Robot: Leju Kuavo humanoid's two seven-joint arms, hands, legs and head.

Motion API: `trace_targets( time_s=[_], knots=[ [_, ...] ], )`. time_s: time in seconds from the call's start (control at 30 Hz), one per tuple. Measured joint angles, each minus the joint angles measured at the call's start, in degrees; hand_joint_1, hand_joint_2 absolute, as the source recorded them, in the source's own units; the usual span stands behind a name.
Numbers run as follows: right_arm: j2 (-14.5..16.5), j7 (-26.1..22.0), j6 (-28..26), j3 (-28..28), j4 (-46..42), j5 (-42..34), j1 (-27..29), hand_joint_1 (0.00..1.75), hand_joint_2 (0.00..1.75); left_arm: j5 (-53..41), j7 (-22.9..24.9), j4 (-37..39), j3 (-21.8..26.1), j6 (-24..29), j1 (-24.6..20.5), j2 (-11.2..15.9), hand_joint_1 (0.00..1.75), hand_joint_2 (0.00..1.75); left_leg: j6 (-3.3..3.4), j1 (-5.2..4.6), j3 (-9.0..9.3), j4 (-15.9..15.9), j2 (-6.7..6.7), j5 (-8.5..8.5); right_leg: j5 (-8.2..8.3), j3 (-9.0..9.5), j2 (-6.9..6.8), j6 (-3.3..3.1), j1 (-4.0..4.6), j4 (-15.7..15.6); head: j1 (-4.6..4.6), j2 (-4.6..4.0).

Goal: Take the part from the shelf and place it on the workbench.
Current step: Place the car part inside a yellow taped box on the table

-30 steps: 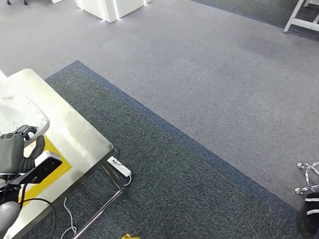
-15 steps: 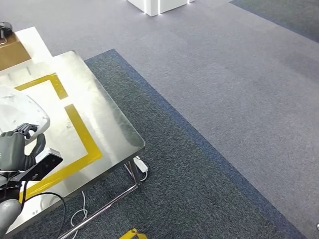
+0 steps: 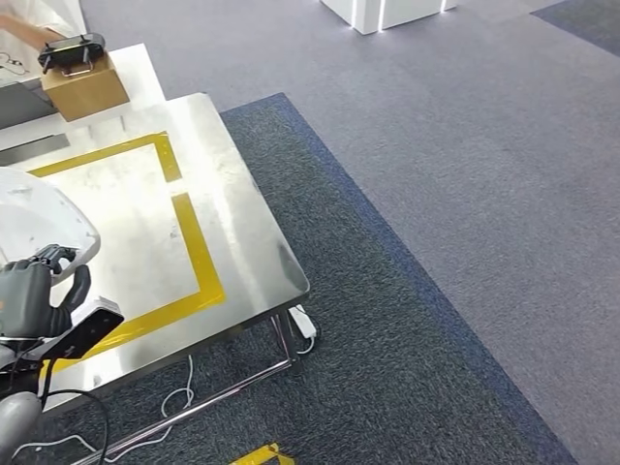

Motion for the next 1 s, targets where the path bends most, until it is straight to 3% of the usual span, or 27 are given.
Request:
trace_targets(
  time_s=[0.07,0.1,0.13,0.17,0.23,0.3,0.37,0.4,0.47,0.53,0.57,0.6,0.63,0.67,0.7,0.77,0.83,0.9,0.93,1.0],
  knots=[
    [0.00,-0.02,0.00,-0.01,0.00,-0.02,0.10,0.00,0.00,0.00,-0.07,0.10,-0.08,0.01,-0.04,-0.02,1.75,1.75,-0.40,0.24,-3.54,7.12,1.72,-2.56,-0.32,0.24,-1.57,-0.26,0.09,0.00,-0.09,0.00],
    [-0.01,-0.02,0.00,-0.01,0.00,-0.03,0.14,0.00,0.00,0.01,-0.10,0.17,-0.10,-0.01,0.07,-0.03,1.75,1.75,-0.50,0.34,-4.35,8.65,2.05,-2.53,-0.48,0.38,-2.35,-0.28,0.12,0.01,-0.10,0.00],
    [0.00,-0.02,0.00,0.00,0.00,-0.03,0.15,0.00,0.00,0.02,-0.12,0.24,-0.11,-0.04,0.15,-0.04,1.75,1.75,-0.51,0.41,-3.98,7.74,2.28,-1.33,-0.65,0.58,-3.09,-0.23,0.12,0.01,-0.10,0.00],
    [0.01,-0.03,0.00,0.01,-0.01,-0.02,0.14,0.00,0.00,0.04,-0.12,0.29,-0.11,-0.09,0.17,-0.03,1.75,1.75,-0.42,0.41,-2.53,4.75,2.69,0.64,-0.85,0.86,-3.80,-0.14,0.12,0.01,-0.11,0.00],
    [0.01,-0.03,0.00,-0.01,-0.02,0.00,0.11,0.00,0.00,0.08,-0.12,0.32,-0.11,-0.22,0.06,0.06,1.75,1.75,0.00,-0.02,1.31,-3.07,4.97,3.91,-1.32,1.44,-5.10,0.22,0.28,0.02,-0.14,0.00],
    [0.00,0.02,0.00,-0.04,-0.02,0.06,0.07,0.00,0.00,0.09,-0.10,0.32,-0.12,-0.36,-0.11,0.13,1.75,1.75,0.55,-0.59,3.04,-6.88,6.50,4.46,-1.74,1.79,-6.33,0.79,0.58,-0.10,-0.10,0.00],
    [-0.01,0.08,0.00,-0.07,-0.02,0.13,0.01,0.00,0.00,0.08,-0.02,0.31,-0.11,-0.49,-0.09,0.20,1.75,1.75,1.16,-0.71,3.01,-7.29,5.50,4.27,-1.99,2.24,-7.59,1.43,0.70,-0.48,-0.05,0.00],
    [-0.01,0.08,0.00,-0.09,-0.02,0.15,-0.03,0.00,0.00,0.07,0.02,0.31,-0.10,-0.52,-0.02,0.25,1.75,1.75,1.48,-0.59,3.13,-7.56,4.82,4.38,-2.28,2.34,-7.18,1.76,0.63,-0.41,-0.01,0.00],
    [-0.01,0.08,0.00,-0.14,-0.03,0.16,-0.04,0.00,0.00,0.04,0.07,0.29,-0.10,-0.55,-0.12,0.32,1.75,1.75,2.16,-0.23,3.46,-8.08,3.55,4.63,-4.21,1.03,-4.24,2.22,0.44,2.60,0.20,0.00],
    [-0.04,0.11,0.00,-0.16,-0.03,0.15,0.05,0.00,0.00,0.01,0.07,0.30,-0.21,-0.58,-0.25,0.22,1.75,1.75,2.54,-0.12,3.54,-8.14,2.29,4.61,-7.60,-2.96,-1.32,2.38,0.33,10.13,0.43,0.00],
    [-0.06,0.13,0.00,-0.14,-0.02,0.14,0.12,0.00,0.00,0.01,0.06,0.30,-0.28,-0.61,-0.22,0.16,1.75,1.75,2.62,-0.14,3.56,-8.13,1.57,4.56,-8.78,-5.17,-0.88,2.42,0.35,13.92,0.51,0.00],
    [-0.07,0.14,0.00,-0.12,-0.02,0.14,0.19,0.00,0.00,0.01,0.06,0.31,-0.35,-0.64,-0.15,0.13,1.75,1.75,2.66,-0.16,3.63,-8.12,0.81,4.51,-8.86,-6.72,-0.75,2.41,0.38,16.04,0.51,0.00],
    [-0.08,0.14,0.00,-0.09,-0.02,0.14,0.23,0.00,0.00,0.01,0.06,0.31,-0.38,-0.66,-0.11,0.10,1.75,1.75,2.64,-0.17,3.75,-8.10,0.00,4.45,-7.69,-7.21,-0.69,2.36,0.39,15.91,0.51,0.00],
    [-0.08,0.14,0.00,-0.07,-0.02,0.14,0.24,0.00,0.00,0.01,0.06,0.31,-0.39,-0.68,-0.09,0.08,1.75,1.75,2.55,-0.15,3.93,-8.08,-0.83,4.36,-5.44,-6.52,-0.44,2.26,0.37,13.40,0.52,0.00],
    [-0.09,0.14,0.00,-0.06,-0.02,0.14,0.23,0.00,0.00,0.00,0.07,0.30,-0.40,-0.68,-0.09,0.07,1.75,1.75,2.40,-0.10,4.10,-8.03,-1.61,4.23,-2.78,-5.02,0.43,2.14,0.31,9.34,0.54,0.00],
    [-0.09,0.15,0.00,-0.08,-0.03,0.15,0.19,0.00,0.00,0.00,0.07,0.31,-0.43,-0.70,-0.18,0.02,1.75,1.75,1.91,-0.07,4.04,-7.76,-3.06,3.99,0.20,-2.04,3.31,1.88,0.02,2.33,0.52,0.00],
    [-0.10,0.24,0.00,-0.10,-0.04,0.17,0.18,0.00,0.00,-0.01,0.07,0.32,-0.46,-0.77,-0.23,-0.02,1.75,1.75,1.20,0.16,3.54,-7.66,-4.47,4.10,0.19,-0.86,4.51,1.55,0.02,0.27,0.52,0.00],
    [-0.10,0.36,0.00,-0.11,-0.04,0.26,0.16,0.00,0.00,-0.03,0.10,0.31,-0.47,-0.85,-0.12,0.08,1.75,1.75,0.47,0.42,3.29,-7.65,-5.46,4.17,0.29,-0.35,3.12,1.02,0.07,-0.16,0.51,0.00],
    [-0.10,0.41,0.00,-0.13,-0.04,0.31,0.17,0.00,0.00,-0.04,0.13,0.30,-0.45,-0.86,-0.12,0.19,1.75,1.75,0.16,0.35,3.00,-6.96,-4.63,3.73,0.32,-0.05,2.37,0.66,-0.01,-0.41,0.35,0.00],
    [-0.11,0.42,-0.01,-0.17,-0.04,0.44,0.18,0.00,0.00,-0.08,0.22,0.29,-0.45,-0.92,-0.36,0.32,1.75,1.75,-0.44,0.23,0.95,-2.43,-1.14,1.32,0.21,0.54,0.74,0.03,-0.14,-0.82,-0.08,0.00]
  ],
)
